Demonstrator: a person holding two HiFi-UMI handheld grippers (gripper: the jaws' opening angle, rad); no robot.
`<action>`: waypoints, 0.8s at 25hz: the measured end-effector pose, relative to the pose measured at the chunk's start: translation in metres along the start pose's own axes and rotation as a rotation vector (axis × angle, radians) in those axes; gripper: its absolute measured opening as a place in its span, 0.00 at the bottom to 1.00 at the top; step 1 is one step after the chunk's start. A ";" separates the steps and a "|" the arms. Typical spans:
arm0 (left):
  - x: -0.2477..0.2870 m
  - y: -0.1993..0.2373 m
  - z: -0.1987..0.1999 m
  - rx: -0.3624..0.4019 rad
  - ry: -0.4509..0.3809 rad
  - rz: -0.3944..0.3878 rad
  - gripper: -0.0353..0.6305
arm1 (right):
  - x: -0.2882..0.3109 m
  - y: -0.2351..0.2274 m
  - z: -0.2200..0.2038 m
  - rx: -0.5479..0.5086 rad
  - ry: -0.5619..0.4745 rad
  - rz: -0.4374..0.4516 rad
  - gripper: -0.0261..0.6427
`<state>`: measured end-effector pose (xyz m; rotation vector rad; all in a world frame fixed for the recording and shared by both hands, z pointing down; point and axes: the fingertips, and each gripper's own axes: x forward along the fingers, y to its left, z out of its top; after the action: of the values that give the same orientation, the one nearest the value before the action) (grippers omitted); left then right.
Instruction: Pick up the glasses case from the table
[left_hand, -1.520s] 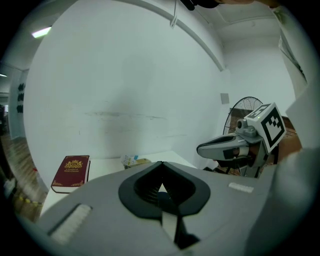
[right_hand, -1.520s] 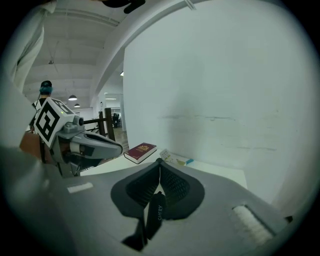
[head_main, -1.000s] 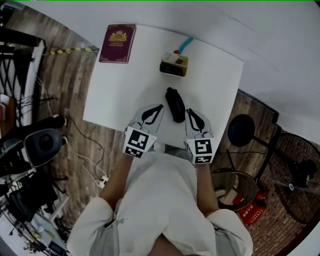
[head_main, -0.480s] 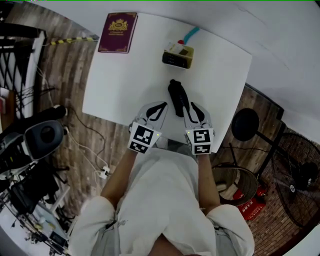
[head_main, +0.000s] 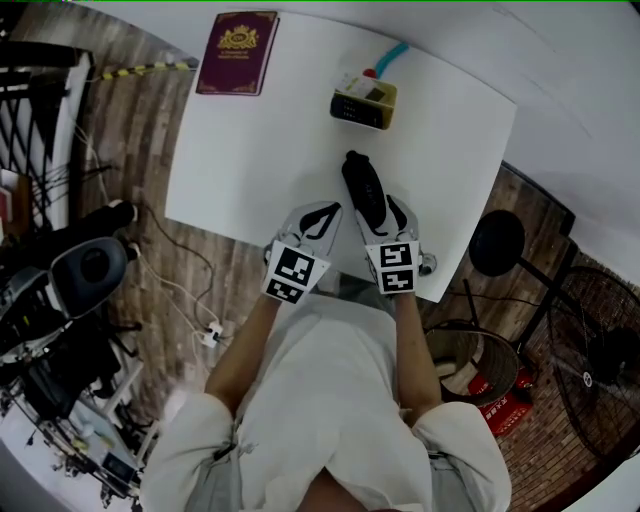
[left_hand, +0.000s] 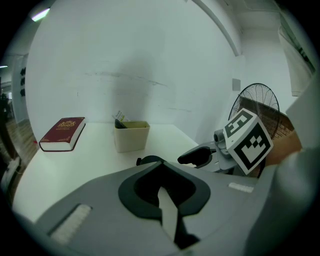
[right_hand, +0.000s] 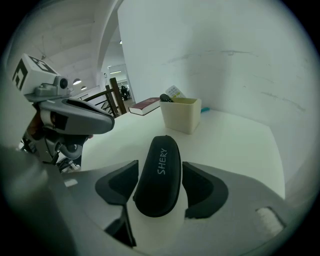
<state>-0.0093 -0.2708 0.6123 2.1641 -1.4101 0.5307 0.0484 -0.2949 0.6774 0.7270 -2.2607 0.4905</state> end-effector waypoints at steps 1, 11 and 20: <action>0.000 0.000 -0.001 -0.002 0.002 0.000 0.08 | 0.003 0.001 -0.002 0.000 0.008 0.002 0.46; -0.001 0.000 -0.008 -0.008 0.016 0.002 0.08 | 0.028 0.002 -0.019 0.001 0.070 0.011 0.56; -0.006 0.003 -0.011 -0.010 0.016 0.003 0.08 | 0.034 0.001 -0.022 0.018 0.080 0.012 0.55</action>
<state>-0.0149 -0.2610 0.6186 2.1455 -1.4048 0.5404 0.0385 -0.2943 0.7169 0.6910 -2.1899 0.5364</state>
